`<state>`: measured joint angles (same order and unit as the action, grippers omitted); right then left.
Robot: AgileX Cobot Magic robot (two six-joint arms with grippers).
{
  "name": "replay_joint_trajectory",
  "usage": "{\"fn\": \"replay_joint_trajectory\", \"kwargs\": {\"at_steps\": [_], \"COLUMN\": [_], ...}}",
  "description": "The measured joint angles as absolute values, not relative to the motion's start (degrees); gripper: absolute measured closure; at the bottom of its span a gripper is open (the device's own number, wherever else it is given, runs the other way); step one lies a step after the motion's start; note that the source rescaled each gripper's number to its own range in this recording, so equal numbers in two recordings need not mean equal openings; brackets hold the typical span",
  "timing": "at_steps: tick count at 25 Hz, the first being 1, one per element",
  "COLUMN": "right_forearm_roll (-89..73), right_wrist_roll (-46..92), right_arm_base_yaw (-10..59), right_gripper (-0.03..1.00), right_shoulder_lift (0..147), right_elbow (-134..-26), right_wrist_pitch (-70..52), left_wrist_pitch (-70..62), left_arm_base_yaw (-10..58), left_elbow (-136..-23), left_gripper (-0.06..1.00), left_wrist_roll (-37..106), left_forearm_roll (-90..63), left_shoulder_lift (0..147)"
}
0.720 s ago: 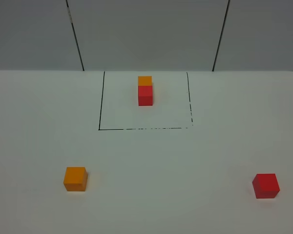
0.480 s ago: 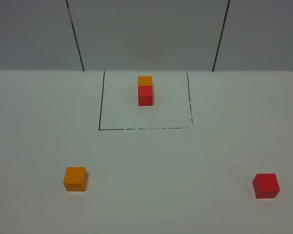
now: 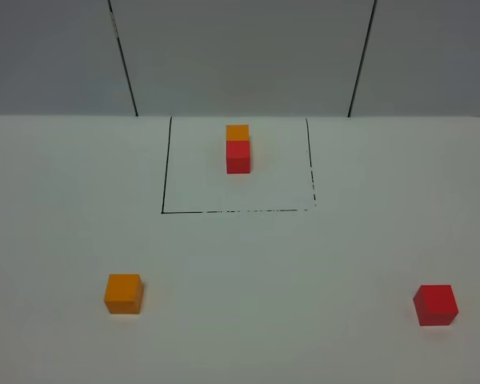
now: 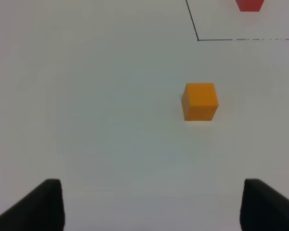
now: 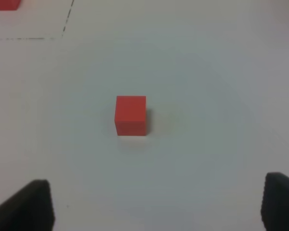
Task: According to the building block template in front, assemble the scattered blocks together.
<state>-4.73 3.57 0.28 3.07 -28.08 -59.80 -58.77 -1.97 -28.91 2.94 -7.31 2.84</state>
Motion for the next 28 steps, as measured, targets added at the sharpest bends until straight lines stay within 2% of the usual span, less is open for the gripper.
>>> {"fn": "replay_joint_trajectory", "kwargs": {"at_steps": [28], "right_forearm_roll": [-4.73], "right_wrist_roll": [3.57], "right_arm_base_yaw": [0.28], "right_gripper": [0.23], "right_shoulder_lift": [3.07], "right_elbow": [-28.08], "right_wrist_pitch": [-59.8], "left_wrist_pitch": [-57.75], "left_arm_base_yaw": [-1.97], "left_elbow": [-30.52], "left_gripper": [0.24], "left_wrist_roll": [2.94], "left_forearm_roll": [-7.31], "left_shoulder_lift": [4.32]}}
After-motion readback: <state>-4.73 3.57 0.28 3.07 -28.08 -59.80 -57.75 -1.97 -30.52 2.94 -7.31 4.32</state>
